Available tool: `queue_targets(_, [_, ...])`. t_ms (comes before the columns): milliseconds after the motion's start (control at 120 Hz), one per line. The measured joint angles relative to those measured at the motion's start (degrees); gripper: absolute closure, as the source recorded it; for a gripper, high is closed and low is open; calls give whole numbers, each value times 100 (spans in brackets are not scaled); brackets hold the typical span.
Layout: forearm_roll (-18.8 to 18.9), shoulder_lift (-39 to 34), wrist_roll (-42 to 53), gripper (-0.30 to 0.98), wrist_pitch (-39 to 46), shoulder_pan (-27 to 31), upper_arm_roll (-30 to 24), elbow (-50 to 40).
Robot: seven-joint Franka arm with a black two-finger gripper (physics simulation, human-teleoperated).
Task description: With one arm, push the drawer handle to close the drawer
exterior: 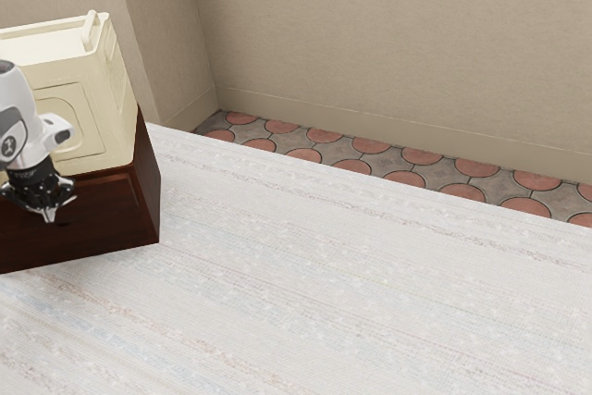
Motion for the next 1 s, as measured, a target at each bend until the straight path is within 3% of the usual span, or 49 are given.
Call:
queue_targets(358, [6, 196, 529, 78, 63, 29, 86, 197])
queue_targets(475, [-137, -63, 469, 79, 146, -35, 72, -61])
queue_targets(550, [-294, -585, 338, 79, 185, -343, 47, -715])
queue_targets(683, [-886, -1050, -9, 78, 177, -1186, -943, -880])
queue_targets(742, [-1263, -1104, -154, 65, 168, -1602, -1580, -403])
queue_targets(800, [-1512, -1087, -287, 52, 133, -1788, -1794, 83])
queue_targets(892, [-1679, -682, -483, 34, -710, -1897, -1864, 1553])
queue_targets(1000, [-1622, -616, -677, 20, -1604, -2341, -1550, 1978])
